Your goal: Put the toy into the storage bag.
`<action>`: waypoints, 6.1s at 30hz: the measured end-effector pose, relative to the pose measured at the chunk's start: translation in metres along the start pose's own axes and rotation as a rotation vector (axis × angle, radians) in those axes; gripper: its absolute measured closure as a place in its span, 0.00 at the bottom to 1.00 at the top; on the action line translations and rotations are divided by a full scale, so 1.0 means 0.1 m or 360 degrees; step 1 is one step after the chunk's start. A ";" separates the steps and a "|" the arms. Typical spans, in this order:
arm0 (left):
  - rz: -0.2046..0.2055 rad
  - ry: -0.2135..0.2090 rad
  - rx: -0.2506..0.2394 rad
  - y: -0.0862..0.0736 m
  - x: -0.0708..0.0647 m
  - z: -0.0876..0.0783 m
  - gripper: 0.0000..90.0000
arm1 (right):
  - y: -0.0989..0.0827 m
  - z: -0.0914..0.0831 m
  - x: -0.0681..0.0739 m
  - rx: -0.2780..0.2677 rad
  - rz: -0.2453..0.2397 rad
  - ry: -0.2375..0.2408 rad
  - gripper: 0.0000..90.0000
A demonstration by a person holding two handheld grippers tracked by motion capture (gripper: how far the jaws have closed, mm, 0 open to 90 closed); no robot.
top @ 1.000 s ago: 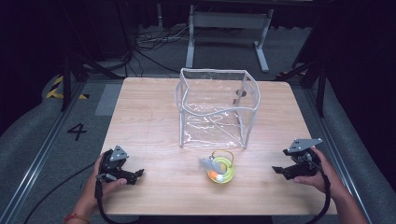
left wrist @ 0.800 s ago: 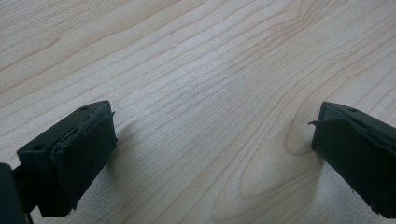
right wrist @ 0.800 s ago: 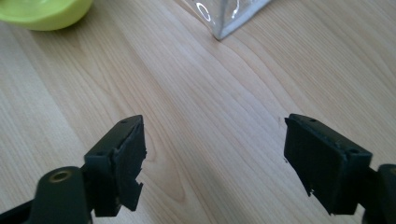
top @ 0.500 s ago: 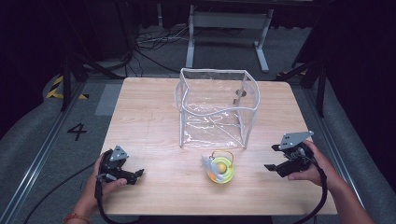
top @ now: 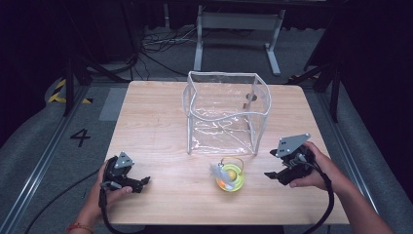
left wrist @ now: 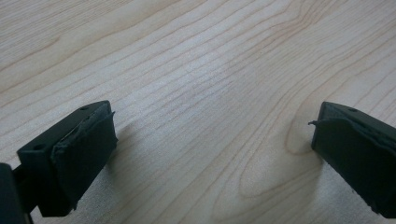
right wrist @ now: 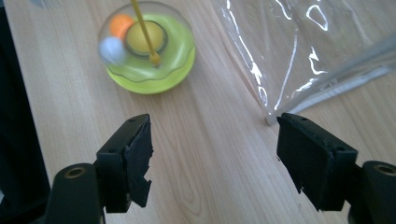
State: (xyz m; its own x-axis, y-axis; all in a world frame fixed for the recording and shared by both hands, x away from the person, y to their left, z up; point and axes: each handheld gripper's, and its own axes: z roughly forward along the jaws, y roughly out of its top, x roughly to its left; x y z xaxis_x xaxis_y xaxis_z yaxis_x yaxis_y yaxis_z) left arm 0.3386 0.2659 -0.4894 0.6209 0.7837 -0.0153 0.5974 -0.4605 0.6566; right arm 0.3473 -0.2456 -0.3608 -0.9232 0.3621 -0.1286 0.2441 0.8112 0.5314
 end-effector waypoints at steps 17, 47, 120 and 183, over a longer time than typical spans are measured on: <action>0.0000 0.0000 0.0000 0.00 0.00 0.00 0.00 | 0.51 0.03 0.23 0.0105 -0.0228 0.0089 0.34; 0.0001 0.0000 0.0001 0.00 0.00 0.00 0.00 | 1.06 0.07 0.33 0.0365 -0.0389 0.0123 0.69; 0.0001 0.0000 0.0000 0.00 0.00 0.00 0.00 | 0.59 -0.79 -0.11 0.0436 -0.0151 -0.0112 0.98; 0.0004 -0.0003 -0.0001 0.00 0.00 0.00 0.00 | 1.96 -1.50 -0.97 0.0207 -0.0049 -0.0361 0.98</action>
State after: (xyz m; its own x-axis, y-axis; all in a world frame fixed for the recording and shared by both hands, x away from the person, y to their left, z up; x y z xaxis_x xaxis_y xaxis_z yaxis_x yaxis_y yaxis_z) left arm 0.3388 0.2661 -0.4893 0.6235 0.7816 -0.0152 0.5956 -0.4623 0.6570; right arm 0.4402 -0.1910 -0.1186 -0.8441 0.4181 -0.3356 0.2665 0.8703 0.4141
